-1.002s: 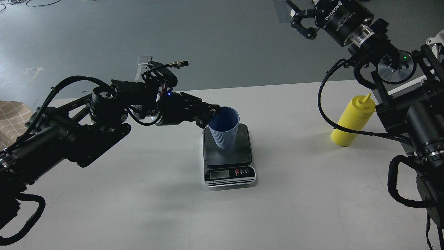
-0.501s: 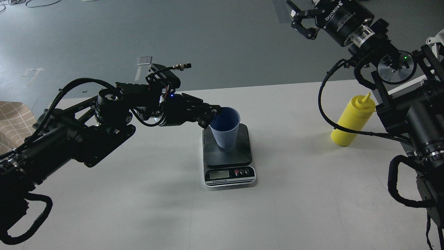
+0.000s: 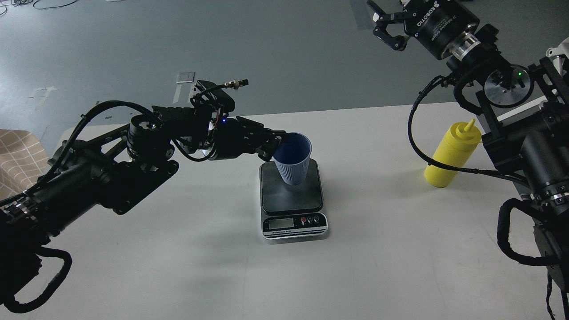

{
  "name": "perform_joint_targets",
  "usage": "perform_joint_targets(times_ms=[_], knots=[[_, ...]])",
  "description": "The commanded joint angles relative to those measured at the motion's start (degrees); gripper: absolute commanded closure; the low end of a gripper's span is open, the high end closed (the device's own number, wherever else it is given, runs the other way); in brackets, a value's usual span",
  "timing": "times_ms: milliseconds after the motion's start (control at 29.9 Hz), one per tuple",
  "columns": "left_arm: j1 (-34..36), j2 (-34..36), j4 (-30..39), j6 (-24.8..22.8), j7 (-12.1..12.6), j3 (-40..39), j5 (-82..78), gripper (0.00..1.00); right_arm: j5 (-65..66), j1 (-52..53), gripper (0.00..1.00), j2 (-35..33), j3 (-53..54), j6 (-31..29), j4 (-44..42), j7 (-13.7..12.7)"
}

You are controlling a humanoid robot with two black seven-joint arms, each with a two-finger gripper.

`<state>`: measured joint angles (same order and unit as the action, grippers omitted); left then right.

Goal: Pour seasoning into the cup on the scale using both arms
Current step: 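Lower the blue cup onto the scale and open the left gripper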

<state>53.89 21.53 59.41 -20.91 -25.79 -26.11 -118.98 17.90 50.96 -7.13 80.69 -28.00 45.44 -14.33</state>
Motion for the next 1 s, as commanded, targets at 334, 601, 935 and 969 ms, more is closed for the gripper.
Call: perform_joint_targets(times_ms=[334,601,935,969], knots=[[-0.5,0.0,0.0,0.1,0.8,0.0,-0.1,1.0,-0.1,-0.2,0.01,0.0,0.0,0.0,0.1,0.0],[-0.5,0.0,0.0,0.1,0.9,0.0,0.1,1.0,0.0,-0.2,0.01,0.0,0.0,0.0,0.1,0.0],[-0.5,0.0,0.0,0.0,2.1,-0.2,0.3,0.84,0.0,-0.2,0.01,0.0,0.1,0.0,0.0,0.0],[-0.5,0.0,0.0,0.0,2.1,-0.2,0.5,0.82,0.0,-0.2,0.01,0.0,0.1,0.0,0.0,0.0]])
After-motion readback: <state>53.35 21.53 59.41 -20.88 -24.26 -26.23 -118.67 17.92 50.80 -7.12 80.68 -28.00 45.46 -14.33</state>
